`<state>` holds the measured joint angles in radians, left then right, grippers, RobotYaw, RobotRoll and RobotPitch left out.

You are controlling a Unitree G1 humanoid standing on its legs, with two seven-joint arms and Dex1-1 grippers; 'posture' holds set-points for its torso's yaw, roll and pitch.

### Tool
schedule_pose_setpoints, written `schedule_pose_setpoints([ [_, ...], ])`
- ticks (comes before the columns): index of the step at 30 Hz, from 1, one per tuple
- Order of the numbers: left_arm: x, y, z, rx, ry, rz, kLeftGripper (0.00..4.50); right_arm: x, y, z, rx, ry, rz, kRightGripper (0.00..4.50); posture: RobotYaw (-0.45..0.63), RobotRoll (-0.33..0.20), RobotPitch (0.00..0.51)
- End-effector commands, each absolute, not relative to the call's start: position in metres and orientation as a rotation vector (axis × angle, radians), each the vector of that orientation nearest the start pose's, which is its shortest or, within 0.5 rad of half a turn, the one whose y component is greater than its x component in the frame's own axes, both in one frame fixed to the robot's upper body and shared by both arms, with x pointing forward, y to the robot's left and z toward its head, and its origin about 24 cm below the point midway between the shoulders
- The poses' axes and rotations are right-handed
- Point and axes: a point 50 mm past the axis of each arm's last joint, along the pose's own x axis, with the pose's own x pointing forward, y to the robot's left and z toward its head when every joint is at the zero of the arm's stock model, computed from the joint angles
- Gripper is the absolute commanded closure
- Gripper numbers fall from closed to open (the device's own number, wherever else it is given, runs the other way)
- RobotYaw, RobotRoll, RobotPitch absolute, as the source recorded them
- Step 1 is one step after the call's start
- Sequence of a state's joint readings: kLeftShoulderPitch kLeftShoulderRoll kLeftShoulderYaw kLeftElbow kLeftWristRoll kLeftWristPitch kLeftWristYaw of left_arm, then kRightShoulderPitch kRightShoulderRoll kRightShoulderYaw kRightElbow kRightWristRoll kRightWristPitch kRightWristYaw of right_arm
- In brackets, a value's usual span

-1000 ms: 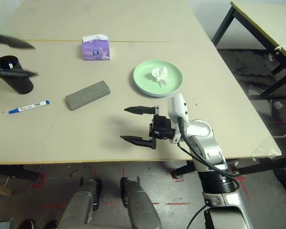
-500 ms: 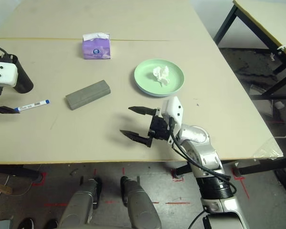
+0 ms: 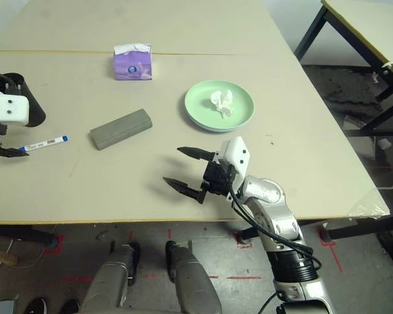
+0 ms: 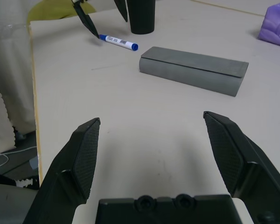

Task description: Organize and tidy the items on the table.

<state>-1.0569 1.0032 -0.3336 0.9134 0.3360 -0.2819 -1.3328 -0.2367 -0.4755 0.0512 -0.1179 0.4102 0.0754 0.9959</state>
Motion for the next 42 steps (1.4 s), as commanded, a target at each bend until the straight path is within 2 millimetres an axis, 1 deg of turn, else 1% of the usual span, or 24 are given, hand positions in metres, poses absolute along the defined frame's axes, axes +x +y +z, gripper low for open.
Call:
schedule_pose_setpoints([
  [1,0.343,0.315,0.221,1.241,0.650,-0.844,0.03,0.257,-0.155,0.130,-0.186,-0.180,1.164,0.00,-0.07,0.000,0.238],
  [9,0.349,0.314,0.213,1.249,0.657,-0.818,0.03,0.255,-0.155,0.132,-0.190,-0.183,1.163,0.00,-0.08,0.000,0.232],
  [18,0.349,0.320,0.205,1.242,0.672,-0.800,0.03,0.259,-0.155,0.139,-0.196,-0.203,1.154,0.00,-0.08,0.000,0.225],
  [25,0.348,0.323,0.202,1.221,0.681,-0.791,0.03,0.259,-0.154,0.140,-0.197,-0.208,1.161,0.00,-0.08,0.000,0.222],
  [28,0.347,0.323,0.202,1.203,0.680,-0.793,0.64,0.259,-0.153,0.140,-0.197,-0.209,1.163,0.00,-0.08,0.000,0.223],
  [29,0.347,0.323,0.202,1.200,0.680,-0.794,0.95,0.259,-0.153,0.140,-0.197,-0.209,1.163,0.00,-0.08,0.000,0.224],
  [36,0.348,0.322,0.203,1.196,0.665,-0.793,3.52,0.260,-0.154,0.142,-0.195,-0.210,1.163,0.00,-0.08,0.000,0.222],
  [38,0.349,0.321,0.204,1.191,0.660,-0.793,4.17,0.261,-0.154,0.143,-0.195,-0.211,1.163,0.00,-0.08,0.000,0.220],
  [39,0.349,0.321,0.204,1.190,0.658,-0.793,4.25,0.261,-0.154,0.143,-0.196,-0.211,1.163,0.00,-0.08,0.000,0.218],
  [42,0.348,0.321,0.203,1.186,0.657,-0.796,4.25,0.262,-0.154,0.143,-0.196,-0.212,1.163,0.00,-0.08,0.000,0.218],
])
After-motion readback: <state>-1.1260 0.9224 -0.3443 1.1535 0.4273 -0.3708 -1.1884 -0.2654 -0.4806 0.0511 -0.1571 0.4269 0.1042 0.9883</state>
